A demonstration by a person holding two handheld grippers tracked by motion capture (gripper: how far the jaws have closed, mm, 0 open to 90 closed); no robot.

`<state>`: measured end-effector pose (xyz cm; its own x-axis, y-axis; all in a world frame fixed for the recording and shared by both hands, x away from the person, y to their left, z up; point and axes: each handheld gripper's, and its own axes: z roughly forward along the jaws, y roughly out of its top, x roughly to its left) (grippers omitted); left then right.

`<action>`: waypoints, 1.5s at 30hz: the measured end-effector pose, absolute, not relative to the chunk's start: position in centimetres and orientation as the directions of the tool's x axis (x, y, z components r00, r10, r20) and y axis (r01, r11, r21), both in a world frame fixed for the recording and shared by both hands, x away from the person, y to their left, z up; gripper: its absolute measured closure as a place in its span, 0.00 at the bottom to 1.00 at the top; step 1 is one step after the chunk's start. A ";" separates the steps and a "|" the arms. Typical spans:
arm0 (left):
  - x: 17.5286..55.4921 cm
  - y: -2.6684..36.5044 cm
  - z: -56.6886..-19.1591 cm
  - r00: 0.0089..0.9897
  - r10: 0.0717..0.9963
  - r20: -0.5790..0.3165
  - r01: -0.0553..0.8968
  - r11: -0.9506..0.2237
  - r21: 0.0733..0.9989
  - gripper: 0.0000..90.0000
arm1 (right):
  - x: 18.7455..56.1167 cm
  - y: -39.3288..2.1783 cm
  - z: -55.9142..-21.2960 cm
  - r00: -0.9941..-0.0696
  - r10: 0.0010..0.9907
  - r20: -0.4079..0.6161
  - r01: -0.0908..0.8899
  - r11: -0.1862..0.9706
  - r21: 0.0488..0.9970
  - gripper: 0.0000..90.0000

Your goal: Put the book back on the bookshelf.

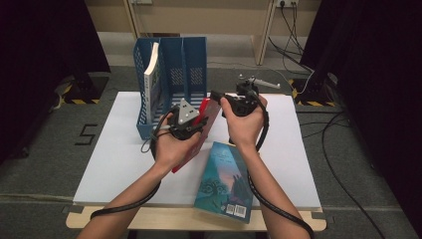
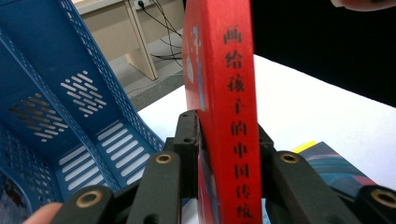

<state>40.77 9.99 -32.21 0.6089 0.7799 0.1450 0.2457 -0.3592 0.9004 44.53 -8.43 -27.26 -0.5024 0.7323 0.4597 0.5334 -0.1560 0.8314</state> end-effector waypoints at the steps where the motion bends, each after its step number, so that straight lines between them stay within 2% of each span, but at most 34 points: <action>1: 40.8 10.0 -32.2 0.608 0.780 0.146 0.246 -0.360 0.900 0.81 | 44.5 -8.4 -27.2 -0.502 0.731 0.462 0.536 -0.157 0.830 0.94; 9: 41.0 10.0 -32.2 0.606 0.785 0.130 0.259 -0.350 0.900 0.82 | 44.3 -8.1 -27.1 -0.517 0.729 0.448 0.533 -0.135 0.835 0.94; 13: 41.1 10.4 -32.2 0.604 0.789 0.109 0.271 -0.332 0.904 0.87 | 44.3 -8.3 -27.3 -0.514 0.732 0.447 0.528 -0.140 0.837 0.87; 18: 41.0 10.8 -32.2 0.607 0.789 0.098 0.278 -0.326 0.904 0.88 | 44.4 -8.9 -27.5 -0.498 0.748 0.438 0.517 -0.150 0.843 0.80; 25: 41.0 11.7 -32.2 0.608 0.791 0.064 0.290 -0.296 0.910 0.88 | 44.6 -10.6 -28.0 -0.467 0.767 0.440 0.509 -0.173 0.843 0.78; 45: 40.8 13.5 -32.5 0.605 0.796 0.020 0.295 -0.247 0.923 0.88 | 44.5 -13.6 -34.1 -0.370 0.822 0.434 0.606 -0.141 0.783 0.76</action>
